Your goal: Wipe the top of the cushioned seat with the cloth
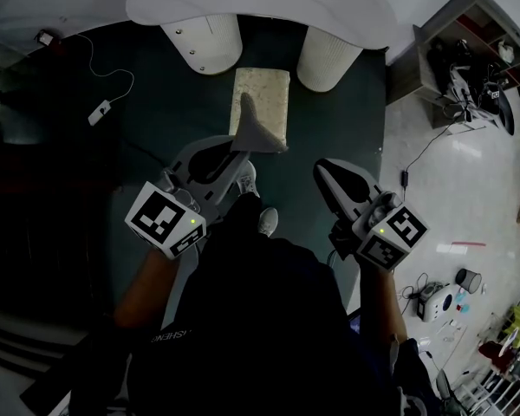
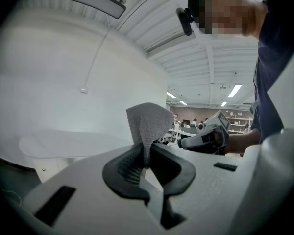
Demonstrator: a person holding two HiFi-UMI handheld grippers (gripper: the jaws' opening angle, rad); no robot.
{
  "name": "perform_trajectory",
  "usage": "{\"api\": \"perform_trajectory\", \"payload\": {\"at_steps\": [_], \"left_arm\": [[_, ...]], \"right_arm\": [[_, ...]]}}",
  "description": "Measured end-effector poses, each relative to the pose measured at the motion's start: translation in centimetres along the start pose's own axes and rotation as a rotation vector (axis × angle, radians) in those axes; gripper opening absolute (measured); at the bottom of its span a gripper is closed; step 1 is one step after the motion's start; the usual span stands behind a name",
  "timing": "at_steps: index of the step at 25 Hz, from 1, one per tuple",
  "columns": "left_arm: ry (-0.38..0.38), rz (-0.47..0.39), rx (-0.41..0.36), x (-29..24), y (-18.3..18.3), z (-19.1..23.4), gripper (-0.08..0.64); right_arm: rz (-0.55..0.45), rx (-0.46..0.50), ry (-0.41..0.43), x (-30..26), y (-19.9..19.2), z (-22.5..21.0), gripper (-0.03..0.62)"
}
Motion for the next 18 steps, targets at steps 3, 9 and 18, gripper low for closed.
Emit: {"api": "perform_trajectory", "payload": {"at_steps": [3, 9, 18], "left_arm": [[-0.009, 0.003, 0.017, -2.4, -0.6, 2.7, 0.028], [-0.014, 0.010, 0.044, -3.5, 0.4, 4.7, 0.028], [-0.019, 0.033, 0.086, -6.4, 1.1, 12.9, 0.026]], "right_arm": [[0.014, -0.005, -0.009, -1.9, -0.1, -2.7, 0.026], [0.038, -0.021, -0.006, -3.8, 1.2, -3.6, 0.026], [0.091, -0.048, -0.011, -11.2, 2.3, -8.5, 0.026]]}}
Point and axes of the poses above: the fingertips, and each gripper's own axes: x backward along the fingers, z to its left, y out of its top, the point moved 9 cm from there along x, backward along the fingers, and after that the axes turned 6 degrees about x, right-handed, at the moved point
